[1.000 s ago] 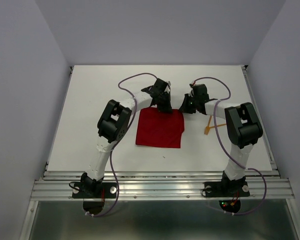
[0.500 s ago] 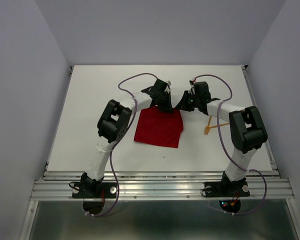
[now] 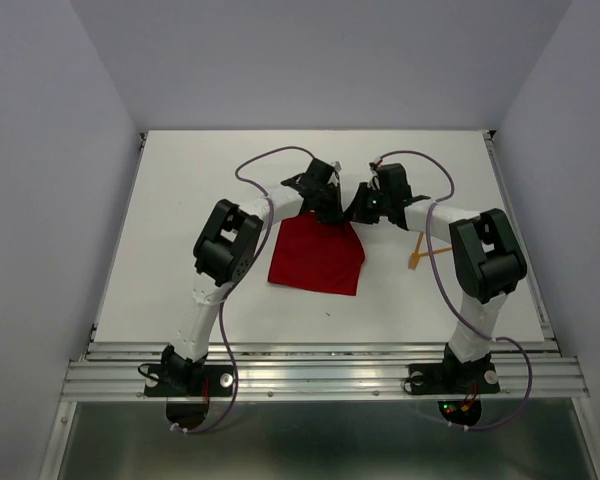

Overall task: Fold the napkin into a case and place the utensils inside
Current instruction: Pick up the lower triangle-folded napkin from the center of the board, then fold the lower triangle-folded napkin at the center of the board.

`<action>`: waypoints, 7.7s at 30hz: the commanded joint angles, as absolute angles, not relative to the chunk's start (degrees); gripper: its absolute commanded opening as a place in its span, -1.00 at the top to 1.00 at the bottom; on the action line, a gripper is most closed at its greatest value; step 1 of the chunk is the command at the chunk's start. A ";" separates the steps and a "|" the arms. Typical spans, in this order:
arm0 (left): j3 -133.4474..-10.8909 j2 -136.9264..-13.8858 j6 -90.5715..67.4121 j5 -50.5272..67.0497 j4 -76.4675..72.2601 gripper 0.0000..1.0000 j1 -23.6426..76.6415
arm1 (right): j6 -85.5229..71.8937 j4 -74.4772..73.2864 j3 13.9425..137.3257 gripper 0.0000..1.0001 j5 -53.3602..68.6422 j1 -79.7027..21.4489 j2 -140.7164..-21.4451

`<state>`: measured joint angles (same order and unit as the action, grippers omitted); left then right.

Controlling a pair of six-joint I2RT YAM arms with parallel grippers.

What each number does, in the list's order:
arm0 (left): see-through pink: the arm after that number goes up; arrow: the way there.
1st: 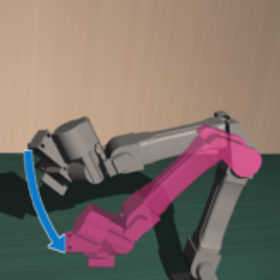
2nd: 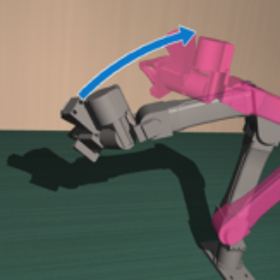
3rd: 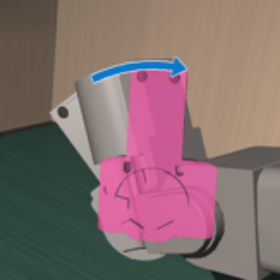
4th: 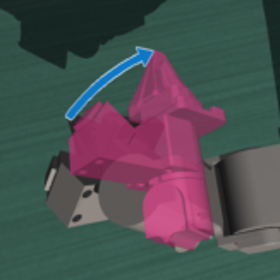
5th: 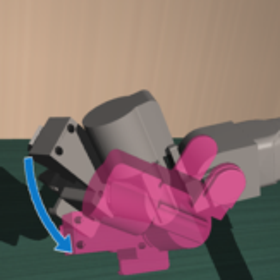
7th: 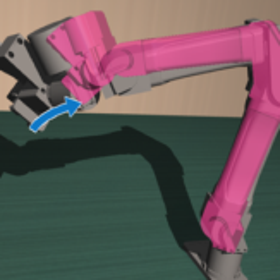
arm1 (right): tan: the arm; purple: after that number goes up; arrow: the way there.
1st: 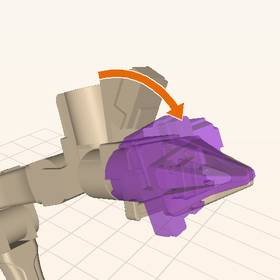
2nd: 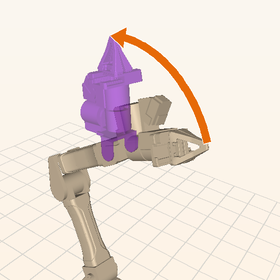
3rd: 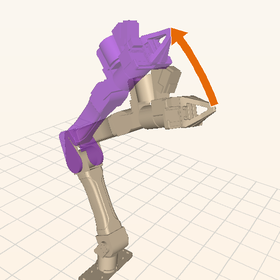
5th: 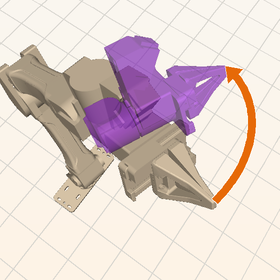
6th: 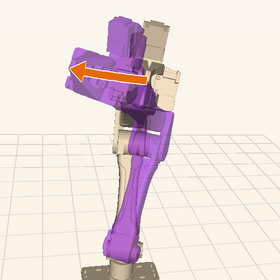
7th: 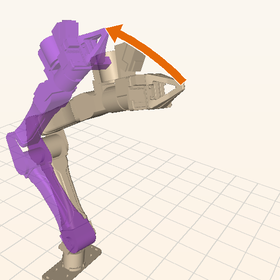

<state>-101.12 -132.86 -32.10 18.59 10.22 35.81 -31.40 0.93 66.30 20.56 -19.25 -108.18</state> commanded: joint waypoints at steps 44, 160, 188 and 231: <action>-90.44 -114.61 -32.78 8.88 14.50 0.41 33.22 | -33.75 0.18 64.61 -0.65 1.06 -18.02 -101.88; -95.54 -125.68 -40.69 31.99 1.41 1.00 29.97 | -42.28 27.26 40.07 0.75 6.16 -32.17 -96.59; -81.21 -122.17 -49.22 32.17 -23.29 1.00 28.30 | -23.55 -28.82 70.05 0.99 -18.63 -39.37 -105.29; -70.84 -124.89 -41.92 42.27 -41.75 1.00 26.89 | -30.15 -10.29 59.33 -0.37 1.39 -33.14 -92.46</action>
